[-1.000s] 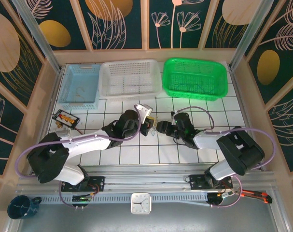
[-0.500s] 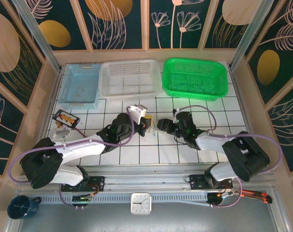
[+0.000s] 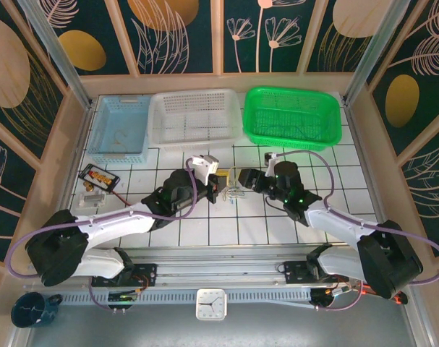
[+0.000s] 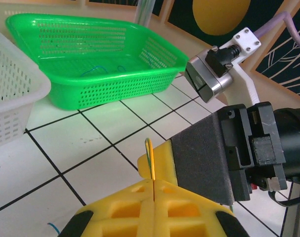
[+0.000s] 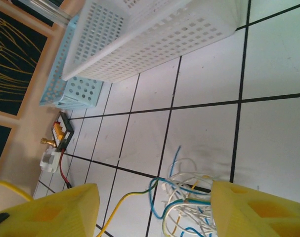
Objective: Untangle the cables
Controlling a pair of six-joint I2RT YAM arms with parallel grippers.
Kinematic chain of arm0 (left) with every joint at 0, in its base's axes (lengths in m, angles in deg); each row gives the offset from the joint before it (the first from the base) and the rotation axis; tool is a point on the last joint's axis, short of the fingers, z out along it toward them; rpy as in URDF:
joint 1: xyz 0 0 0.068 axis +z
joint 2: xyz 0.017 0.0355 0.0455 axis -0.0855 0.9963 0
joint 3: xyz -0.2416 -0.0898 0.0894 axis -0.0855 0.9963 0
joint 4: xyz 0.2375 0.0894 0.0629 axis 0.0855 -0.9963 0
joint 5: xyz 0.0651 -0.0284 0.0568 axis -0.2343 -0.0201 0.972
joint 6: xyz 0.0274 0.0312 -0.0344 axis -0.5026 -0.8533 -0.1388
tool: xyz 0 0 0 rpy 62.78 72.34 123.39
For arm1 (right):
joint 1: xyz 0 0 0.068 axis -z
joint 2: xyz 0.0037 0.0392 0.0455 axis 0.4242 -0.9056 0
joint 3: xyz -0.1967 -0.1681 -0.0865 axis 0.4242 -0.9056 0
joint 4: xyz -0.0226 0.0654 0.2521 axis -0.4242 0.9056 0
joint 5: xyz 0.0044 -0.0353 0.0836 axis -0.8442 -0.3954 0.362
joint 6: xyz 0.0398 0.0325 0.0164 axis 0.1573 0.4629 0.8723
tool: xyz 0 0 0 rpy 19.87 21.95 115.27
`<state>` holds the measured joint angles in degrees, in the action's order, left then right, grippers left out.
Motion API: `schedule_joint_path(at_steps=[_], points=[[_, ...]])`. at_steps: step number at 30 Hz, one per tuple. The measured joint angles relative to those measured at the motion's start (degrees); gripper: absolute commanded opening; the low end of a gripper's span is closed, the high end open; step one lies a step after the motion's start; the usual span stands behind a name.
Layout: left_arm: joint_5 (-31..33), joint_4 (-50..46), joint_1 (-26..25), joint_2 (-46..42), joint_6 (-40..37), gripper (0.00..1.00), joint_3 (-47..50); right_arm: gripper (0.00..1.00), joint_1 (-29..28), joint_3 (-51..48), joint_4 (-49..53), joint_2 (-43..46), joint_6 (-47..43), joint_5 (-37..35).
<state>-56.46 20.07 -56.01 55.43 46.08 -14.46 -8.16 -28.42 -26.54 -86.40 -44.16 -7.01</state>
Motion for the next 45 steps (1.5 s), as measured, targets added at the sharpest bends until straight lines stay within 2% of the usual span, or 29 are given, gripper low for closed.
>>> schedule_joint_path(at_steps=[14,25,38,42,45], points=[[-0.4,0.0,0.0,-0.3,0.0,0.00,-0.6,0.61,-0.7,0.3,0.2,0.4,0.0,1.0],[-0.4,0.0,0.0,-0.3,0.0,0.00,-0.6,0.60,-0.8,-0.7,0.9,8.4,1.0,1.7],[-0.3,0.0,0.0,-0.3,0.0,0.00,-0.6,0.59,-5.7,-4.9,1.6,10.9,4.2,2.7],[-0.4,0.0,0.0,-0.3,0.0,0.00,-0.6,0.56,-7.1,-4.9,1.6,10.8,4.4,2.7],[-0.3,0.0,0.0,-0.3,0.0,0.00,-0.6,0.48,-7.1,-4.9,1.2,10.2,4.8,2.3]])
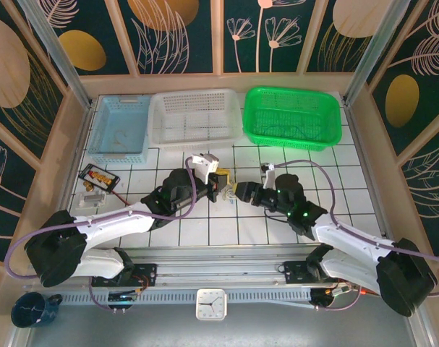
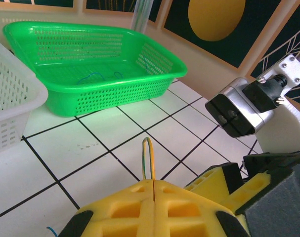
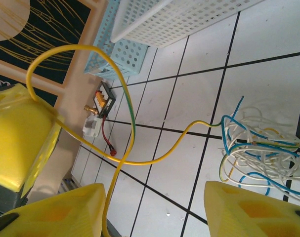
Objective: Untangle the cables
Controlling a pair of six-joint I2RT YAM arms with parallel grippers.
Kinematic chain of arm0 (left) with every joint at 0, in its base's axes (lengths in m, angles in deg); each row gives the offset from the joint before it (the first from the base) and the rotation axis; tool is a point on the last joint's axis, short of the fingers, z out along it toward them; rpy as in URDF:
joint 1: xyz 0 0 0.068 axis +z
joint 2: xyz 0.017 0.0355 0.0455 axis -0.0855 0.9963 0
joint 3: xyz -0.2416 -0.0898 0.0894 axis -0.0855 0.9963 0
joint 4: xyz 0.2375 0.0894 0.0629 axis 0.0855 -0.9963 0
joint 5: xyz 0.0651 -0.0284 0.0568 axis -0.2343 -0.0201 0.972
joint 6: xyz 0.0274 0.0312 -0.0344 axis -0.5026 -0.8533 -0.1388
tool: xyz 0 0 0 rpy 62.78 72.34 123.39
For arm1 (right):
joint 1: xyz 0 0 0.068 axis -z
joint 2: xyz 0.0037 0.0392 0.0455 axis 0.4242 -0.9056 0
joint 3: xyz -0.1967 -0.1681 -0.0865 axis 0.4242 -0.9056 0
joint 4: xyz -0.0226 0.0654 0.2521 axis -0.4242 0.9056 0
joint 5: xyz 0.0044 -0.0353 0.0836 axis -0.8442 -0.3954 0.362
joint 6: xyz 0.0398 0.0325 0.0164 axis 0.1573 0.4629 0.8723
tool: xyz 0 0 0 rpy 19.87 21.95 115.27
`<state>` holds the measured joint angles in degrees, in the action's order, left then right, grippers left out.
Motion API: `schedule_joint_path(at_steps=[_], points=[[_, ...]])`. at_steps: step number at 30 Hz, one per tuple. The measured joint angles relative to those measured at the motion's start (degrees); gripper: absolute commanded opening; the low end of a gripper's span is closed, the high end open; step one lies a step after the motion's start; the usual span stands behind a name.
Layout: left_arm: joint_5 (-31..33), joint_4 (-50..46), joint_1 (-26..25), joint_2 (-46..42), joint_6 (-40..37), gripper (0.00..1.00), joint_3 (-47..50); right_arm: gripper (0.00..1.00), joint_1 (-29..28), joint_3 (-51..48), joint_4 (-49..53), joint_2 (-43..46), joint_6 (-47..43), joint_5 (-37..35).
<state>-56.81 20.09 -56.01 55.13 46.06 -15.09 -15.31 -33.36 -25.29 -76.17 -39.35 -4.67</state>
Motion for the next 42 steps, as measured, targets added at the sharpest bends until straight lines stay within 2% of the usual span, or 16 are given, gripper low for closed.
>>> schedule_joint_path(at_steps=[6,14,23,32,41,42], points=[[0.0,0.0,0.0,0.0,0.0,0.00,0.0,0.31,-0.2,0.0,0.1,-0.2,0.3,-1.2],[0.0,0.3,0.0,0.0,0.0,0.00,0.0,0.00,-0.2,2.5,1.0,-0.1,-1.0,-2.2],[0.2,0.7,0.0,-0.5,0.0,0.00,0.6,0.00,0.8,6.6,7.5,1.4,-4.1,-4.5],[0.7,2.0,0.0,-1.6,0.0,0.00,4.6,0.00,8.2,14.5,11.5,3.4,-7.4,-5.7],[0.2,6.0,0.0,-1.6,0.0,0.00,5.7,0.00,8.5,24.5,13.8,1.7,-12.3,-2.6],[0.0,6.4,0.0,-1.6,0.0,0.06,5.7,0.00,8.5,25.3,13.8,1.1,-12.7,-1.9]])
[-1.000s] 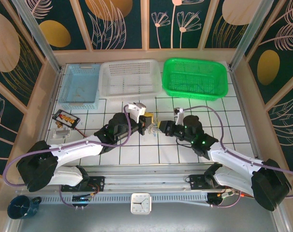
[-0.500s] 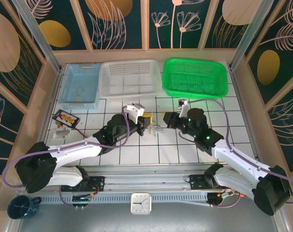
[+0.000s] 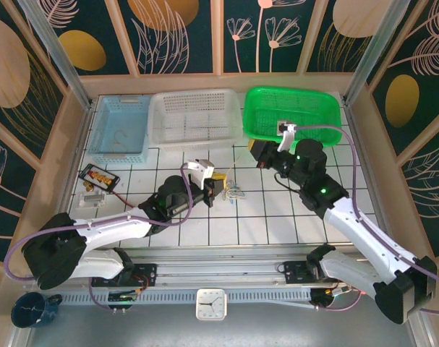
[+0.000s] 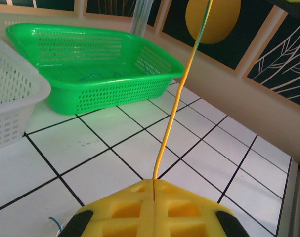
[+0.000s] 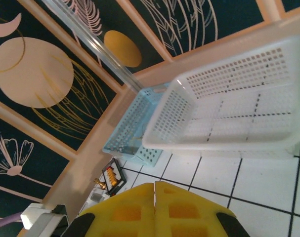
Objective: Untangle the cables
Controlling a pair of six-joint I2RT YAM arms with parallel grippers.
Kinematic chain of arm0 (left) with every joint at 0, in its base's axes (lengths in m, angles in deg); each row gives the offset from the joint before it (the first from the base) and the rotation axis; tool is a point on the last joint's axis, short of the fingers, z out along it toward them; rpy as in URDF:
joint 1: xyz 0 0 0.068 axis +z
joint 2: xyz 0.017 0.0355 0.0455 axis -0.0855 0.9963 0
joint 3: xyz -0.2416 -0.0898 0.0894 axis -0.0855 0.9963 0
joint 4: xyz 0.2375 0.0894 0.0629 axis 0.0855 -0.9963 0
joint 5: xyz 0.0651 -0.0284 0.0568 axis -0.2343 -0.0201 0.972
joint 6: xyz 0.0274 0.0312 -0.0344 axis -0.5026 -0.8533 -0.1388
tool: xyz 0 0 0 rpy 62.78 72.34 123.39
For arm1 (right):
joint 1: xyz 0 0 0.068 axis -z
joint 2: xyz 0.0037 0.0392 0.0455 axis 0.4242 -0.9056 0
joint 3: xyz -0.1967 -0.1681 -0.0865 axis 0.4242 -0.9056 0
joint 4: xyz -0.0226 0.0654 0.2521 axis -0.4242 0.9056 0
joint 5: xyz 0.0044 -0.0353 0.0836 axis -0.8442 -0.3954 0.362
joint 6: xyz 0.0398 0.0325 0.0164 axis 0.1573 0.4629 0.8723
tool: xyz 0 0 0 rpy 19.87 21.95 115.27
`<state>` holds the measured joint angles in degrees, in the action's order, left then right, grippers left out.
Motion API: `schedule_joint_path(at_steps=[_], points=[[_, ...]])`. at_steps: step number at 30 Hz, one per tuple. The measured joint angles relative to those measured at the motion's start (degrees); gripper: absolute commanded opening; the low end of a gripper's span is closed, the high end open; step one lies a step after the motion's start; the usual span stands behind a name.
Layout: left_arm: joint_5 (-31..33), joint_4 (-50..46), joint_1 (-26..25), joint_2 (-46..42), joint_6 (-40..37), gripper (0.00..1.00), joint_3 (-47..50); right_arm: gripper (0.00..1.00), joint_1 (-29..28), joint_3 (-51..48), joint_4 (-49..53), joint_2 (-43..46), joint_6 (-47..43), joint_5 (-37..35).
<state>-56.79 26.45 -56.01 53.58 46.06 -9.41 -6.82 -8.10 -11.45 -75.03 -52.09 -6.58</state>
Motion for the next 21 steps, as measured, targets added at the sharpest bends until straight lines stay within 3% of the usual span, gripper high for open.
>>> schedule_joint_path(at_steps=[2,4,9,13,21], points=[[0.0,0.3,0.0,0.0,-0.1,0.25,0.0,0.00,0.0,1.0,0.0,-1.0,-1.1,1.6],[0.1,0.1,0.0,-0.2,-0.6,0.51,0.4,0.00,0.0,1.7,-0.1,-1.7,-2.7,3.0],[1.4,-2.3,0.0,-3.4,-2.1,0.81,1.4,0.00,-0.1,2.7,0.1,-2.0,-7.1,5.8],[3.3,-4.0,0.0,-8.0,-4.0,0.90,1.5,0.00,-0.1,3.4,1.6,-2.0,-10.3,7.1],[4.9,-8.9,0.0,-12.6,-8.7,0.92,-1.2,0.00,-0.9,3.8,4.7,-2.0,-14.4,7.5]])
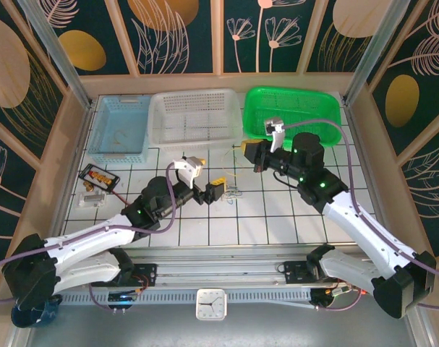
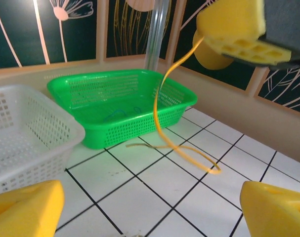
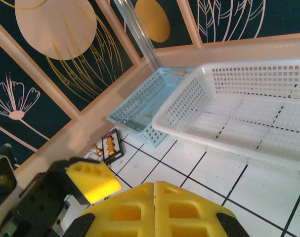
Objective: Untangle the cables
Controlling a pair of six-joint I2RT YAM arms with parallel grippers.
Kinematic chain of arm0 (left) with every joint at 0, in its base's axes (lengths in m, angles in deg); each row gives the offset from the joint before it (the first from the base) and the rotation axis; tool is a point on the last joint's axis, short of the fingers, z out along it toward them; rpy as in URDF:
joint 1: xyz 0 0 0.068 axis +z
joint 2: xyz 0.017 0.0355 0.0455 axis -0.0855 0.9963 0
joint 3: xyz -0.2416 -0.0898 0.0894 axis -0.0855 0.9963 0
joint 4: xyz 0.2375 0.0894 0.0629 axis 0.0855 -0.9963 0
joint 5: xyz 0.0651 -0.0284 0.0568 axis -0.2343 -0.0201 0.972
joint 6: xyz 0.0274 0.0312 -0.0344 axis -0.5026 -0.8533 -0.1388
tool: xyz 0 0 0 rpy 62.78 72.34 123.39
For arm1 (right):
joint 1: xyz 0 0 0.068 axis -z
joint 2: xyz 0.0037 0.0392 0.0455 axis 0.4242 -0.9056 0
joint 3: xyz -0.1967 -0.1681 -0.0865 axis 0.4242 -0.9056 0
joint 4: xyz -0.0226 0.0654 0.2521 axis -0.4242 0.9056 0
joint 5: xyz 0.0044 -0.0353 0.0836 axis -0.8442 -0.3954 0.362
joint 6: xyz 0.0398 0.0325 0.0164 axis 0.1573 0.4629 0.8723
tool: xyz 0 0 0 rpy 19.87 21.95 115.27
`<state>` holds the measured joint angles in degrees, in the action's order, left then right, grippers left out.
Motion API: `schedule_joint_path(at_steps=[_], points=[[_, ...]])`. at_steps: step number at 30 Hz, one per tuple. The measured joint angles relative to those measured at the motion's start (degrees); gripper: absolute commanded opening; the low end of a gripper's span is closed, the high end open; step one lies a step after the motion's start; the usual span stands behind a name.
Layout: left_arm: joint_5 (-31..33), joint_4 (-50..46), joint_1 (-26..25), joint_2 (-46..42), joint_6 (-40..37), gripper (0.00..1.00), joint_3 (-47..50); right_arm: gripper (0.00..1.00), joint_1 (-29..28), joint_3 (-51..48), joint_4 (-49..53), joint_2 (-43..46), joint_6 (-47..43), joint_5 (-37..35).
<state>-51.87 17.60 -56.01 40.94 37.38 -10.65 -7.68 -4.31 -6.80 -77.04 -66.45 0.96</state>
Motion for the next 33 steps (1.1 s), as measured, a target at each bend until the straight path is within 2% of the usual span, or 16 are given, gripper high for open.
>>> schedule_joint_path(at_steps=[6,8,19,26,30,33], points=[[-0.2,-3.2,0.0,0.2,-3.2,0.92,-4.6,0.00,-1.2,0.0,1.4,0.0,-1.1,0.4],[-0.2,-3.9,0.0,0.9,-4.1,0.89,-6.3,0.00,-1.9,0.0,1.5,0.0,-1.7,0.6],[-1.6,-9.4,0.0,8.2,-10.4,0.56,-13.3,0.00,-5.4,0.0,3.8,0.0,-4.0,0.6],[-2.7,-10.6,0.0,10.2,-11.5,0.17,-13.7,0.00,-6.3,0.0,4.6,0.0,-4.8,0.6],[-3.0,-10.6,0.0,10.9,-11.8,0.13,-13.7,0.00,-6.5,0.0,4.7,0.0,-4.9,0.6],[-3.0,-10.6,0.0,11.1,-11.4,0.00,-13.7,0.00,-6.7,0.0,4.7,0.0,-4.9,0.6]])
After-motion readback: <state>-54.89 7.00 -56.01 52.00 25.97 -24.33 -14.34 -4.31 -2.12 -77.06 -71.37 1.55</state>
